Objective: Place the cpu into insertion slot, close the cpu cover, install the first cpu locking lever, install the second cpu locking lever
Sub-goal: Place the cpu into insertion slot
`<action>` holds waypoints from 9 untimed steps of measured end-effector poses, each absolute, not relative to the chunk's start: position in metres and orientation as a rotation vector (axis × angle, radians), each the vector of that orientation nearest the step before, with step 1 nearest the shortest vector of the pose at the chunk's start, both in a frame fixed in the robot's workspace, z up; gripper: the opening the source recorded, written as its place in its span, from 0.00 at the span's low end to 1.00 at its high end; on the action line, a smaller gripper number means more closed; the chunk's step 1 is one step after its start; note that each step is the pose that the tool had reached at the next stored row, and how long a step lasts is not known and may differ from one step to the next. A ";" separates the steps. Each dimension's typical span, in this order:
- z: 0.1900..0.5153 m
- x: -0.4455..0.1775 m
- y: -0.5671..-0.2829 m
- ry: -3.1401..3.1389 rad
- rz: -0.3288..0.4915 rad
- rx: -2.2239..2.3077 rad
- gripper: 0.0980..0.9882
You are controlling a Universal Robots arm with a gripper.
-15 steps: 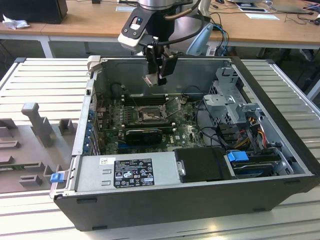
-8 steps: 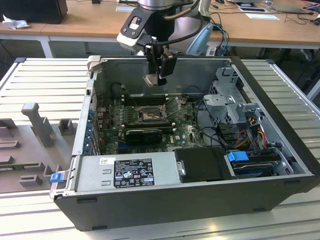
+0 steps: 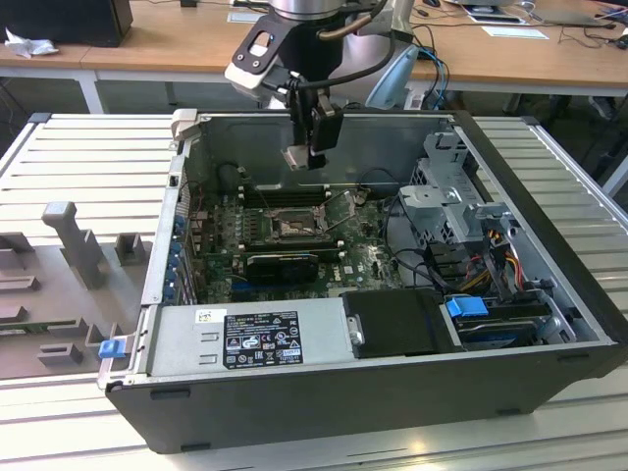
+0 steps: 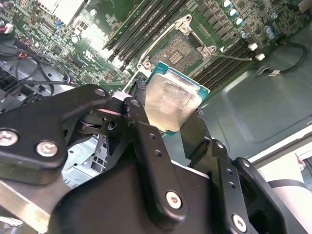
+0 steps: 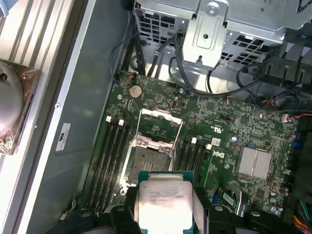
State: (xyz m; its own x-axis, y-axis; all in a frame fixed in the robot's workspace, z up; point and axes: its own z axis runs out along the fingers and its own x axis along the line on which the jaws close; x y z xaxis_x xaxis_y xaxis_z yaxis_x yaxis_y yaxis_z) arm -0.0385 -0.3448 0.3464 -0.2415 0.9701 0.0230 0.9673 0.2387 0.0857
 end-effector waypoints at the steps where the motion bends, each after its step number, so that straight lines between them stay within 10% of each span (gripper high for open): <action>1: 0.346 -0.038 -0.345 2.439 0.127 1.920 0.48; 9: 0.346 -0.038 -0.345 2.386 0.125 1.982 0.48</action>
State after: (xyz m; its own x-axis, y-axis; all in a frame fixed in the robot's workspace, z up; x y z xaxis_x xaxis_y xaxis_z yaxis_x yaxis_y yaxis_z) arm -0.0385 -0.3448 0.3457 -0.1847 0.9825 0.0230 0.9795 0.1821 0.0857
